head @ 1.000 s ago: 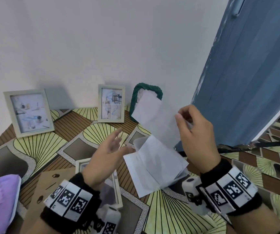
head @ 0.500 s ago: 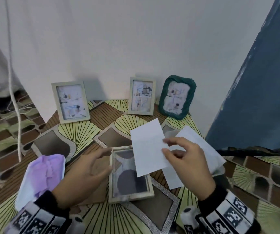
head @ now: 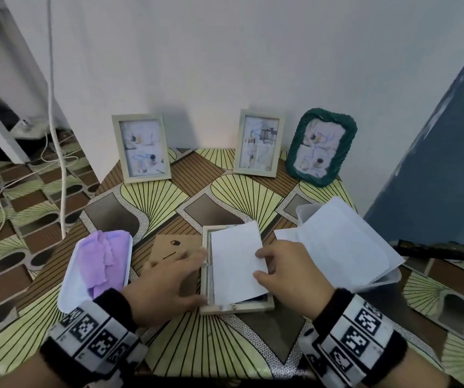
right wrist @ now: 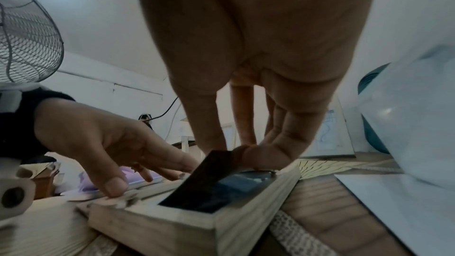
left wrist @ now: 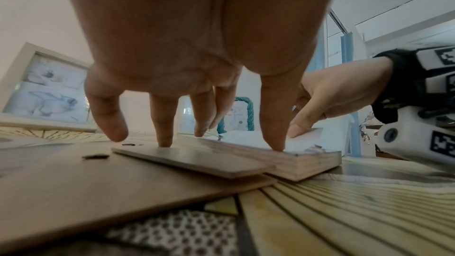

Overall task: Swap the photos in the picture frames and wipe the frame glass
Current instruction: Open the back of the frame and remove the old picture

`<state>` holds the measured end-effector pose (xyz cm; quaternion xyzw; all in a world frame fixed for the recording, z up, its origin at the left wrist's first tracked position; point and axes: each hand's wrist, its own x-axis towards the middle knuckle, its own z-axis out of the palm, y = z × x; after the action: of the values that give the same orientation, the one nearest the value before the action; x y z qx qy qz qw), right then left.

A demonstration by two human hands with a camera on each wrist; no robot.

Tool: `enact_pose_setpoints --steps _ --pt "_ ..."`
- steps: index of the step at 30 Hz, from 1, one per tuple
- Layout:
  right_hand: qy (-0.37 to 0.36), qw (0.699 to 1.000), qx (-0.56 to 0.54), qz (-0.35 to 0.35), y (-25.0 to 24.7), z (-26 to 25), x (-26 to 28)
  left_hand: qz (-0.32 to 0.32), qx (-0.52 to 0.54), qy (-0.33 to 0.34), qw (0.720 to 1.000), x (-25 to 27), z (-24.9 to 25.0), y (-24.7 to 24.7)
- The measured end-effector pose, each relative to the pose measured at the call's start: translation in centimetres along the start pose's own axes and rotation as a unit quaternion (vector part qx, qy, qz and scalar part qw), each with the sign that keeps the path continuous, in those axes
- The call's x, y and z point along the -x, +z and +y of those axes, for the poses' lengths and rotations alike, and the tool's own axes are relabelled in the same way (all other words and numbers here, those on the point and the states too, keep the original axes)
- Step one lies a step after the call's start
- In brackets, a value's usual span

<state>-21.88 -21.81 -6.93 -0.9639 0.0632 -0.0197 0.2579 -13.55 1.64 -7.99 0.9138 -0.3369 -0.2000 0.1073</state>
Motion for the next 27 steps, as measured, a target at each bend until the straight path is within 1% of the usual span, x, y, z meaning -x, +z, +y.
enact_pose_setpoints --steps 5,7,10,13,14,18,20,22,25,27 --pt "-0.003 0.992 0.075 -0.099 0.9 -0.8 -0.9 0.006 -0.001 -0.009 1.000 -0.3 -0.1 0.2" --pt "-0.011 0.985 0.123 -0.120 1.1 -1.2 -0.9 0.012 -0.003 -0.009 1.000 -0.4 -0.1 0.2" --pt "-0.019 0.970 0.207 -0.128 1.2 -1.9 -0.3 0.018 -0.010 -0.014 1.000 -0.6 0.0 0.3" --pt "-0.046 0.962 0.252 -0.099 1.5 -2.4 0.3 0.022 -0.010 -0.018 1.000 -0.6 -0.2 0.3" --pt "-0.062 0.961 0.251 -0.099 1.6 -2.3 0.4 0.023 -0.009 -0.016 1.000 -0.5 -0.2 0.3" --pt "-0.102 0.960 0.209 -0.154 2.3 -1.5 0.5 0.017 -0.009 -0.014 1.000 -0.5 -0.3 0.2" --pt "-0.120 0.956 0.211 -0.163 2.4 -1.3 0.6 0.014 -0.018 -0.012 1.000 -0.4 -0.5 0.1" --pt "-0.123 0.956 0.212 -0.162 2.4 -0.8 0.4 0.006 -0.044 -0.017 0.999 -0.2 -0.9 0.2" --pt "-0.119 0.963 0.180 -0.159 2.0 -0.2 0.0 -0.002 -0.103 -0.026 0.994 0.7 -1.9 0.4" --pt "-0.119 0.965 0.167 -0.161 2.0 0.2 -0.2 -0.012 -0.105 -0.018 0.994 1.6 -2.7 0.6"
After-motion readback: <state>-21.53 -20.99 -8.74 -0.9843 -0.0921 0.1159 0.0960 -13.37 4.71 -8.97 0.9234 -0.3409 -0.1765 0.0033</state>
